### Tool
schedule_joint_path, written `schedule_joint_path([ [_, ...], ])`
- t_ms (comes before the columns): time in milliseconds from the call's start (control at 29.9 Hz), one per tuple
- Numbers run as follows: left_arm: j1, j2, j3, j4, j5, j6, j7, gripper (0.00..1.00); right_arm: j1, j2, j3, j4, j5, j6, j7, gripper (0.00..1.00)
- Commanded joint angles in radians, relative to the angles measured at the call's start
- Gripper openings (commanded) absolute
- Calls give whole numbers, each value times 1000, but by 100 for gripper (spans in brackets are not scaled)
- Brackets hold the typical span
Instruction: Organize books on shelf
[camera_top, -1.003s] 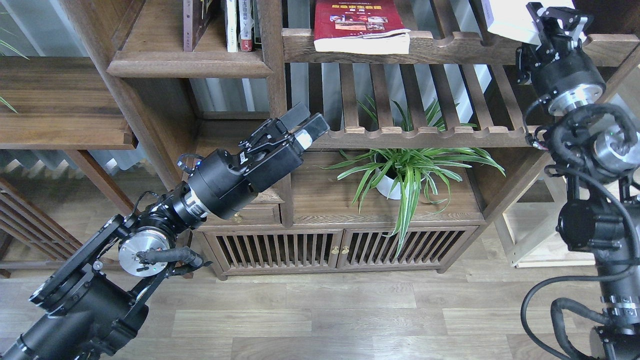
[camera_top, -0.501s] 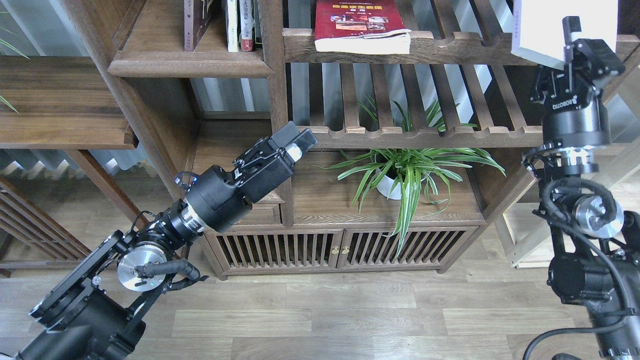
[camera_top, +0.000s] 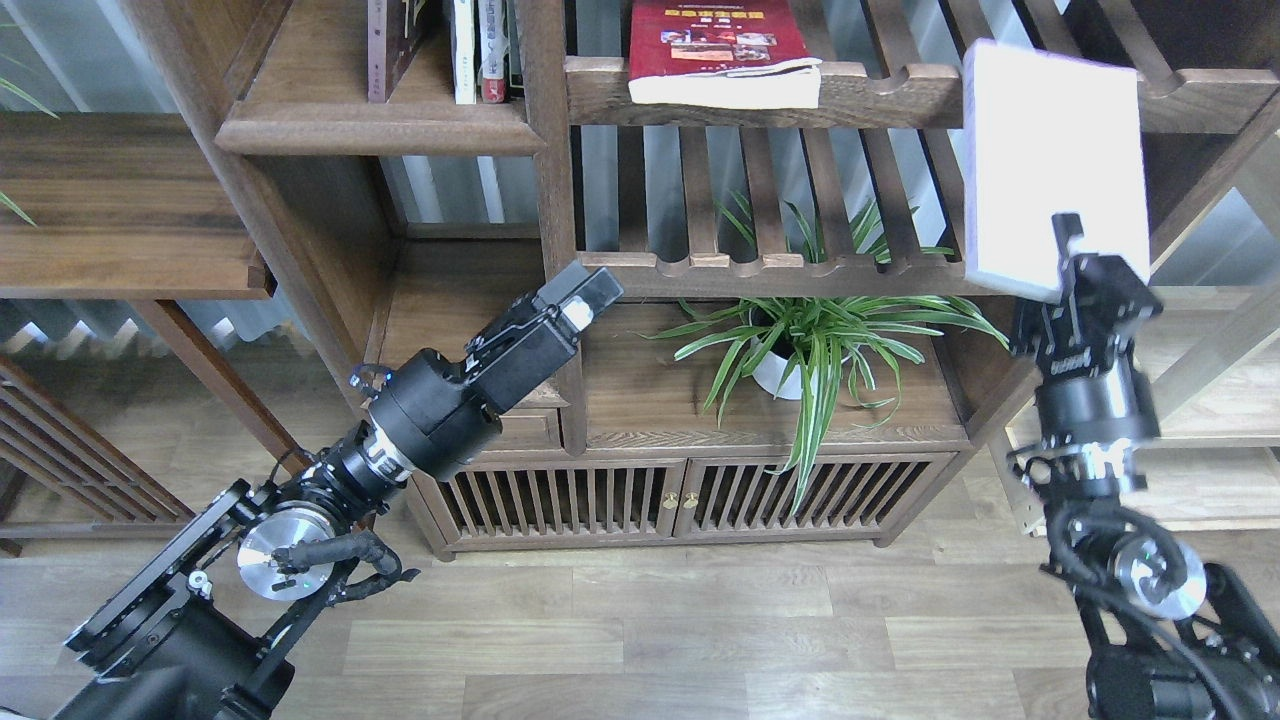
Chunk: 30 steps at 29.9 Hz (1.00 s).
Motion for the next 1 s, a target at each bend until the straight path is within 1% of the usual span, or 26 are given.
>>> schedule_joint_path([
  [0,4,-28,13,23,-45,0,3,99,-26,17,-35,5,0,-1,3,2],
  [167,5,-71,22,63,-68,0,9,99,-56,58,-84,5,-5,-1,0,2],
  [267,5,-74,62,130,-94,0,9,98,-55,73,-99,5,-25,-1,-3,2],
  [368,4,-83,103,185,-132,0,12,98,-58,78,-165,5,-60,-1,-5,2],
  [535,2,-75,160,195,-224,0,19,97,-70,128,-243,0,-140,-1,-8,2],
  [602,-6,-60,199,195,-308,0,44,97,-70,139,-274,-6,-164,-1,-9,2],
  [735,-3,6,217,176,-468,0,160,95,-76,142,-319,-39,-199,-1,-11,3],
  [802,-1,35,216,163,-505,0,179,95,-76,144,-325,-62,-207,-1,-11,3],
  [902,-1,93,217,127,-552,0,182,95,-76,155,-346,-70,-213,-1,-15,3],
  [969,-1,129,219,123,-581,0,185,94,-86,155,-368,-70,-219,-1,-28,3],
])
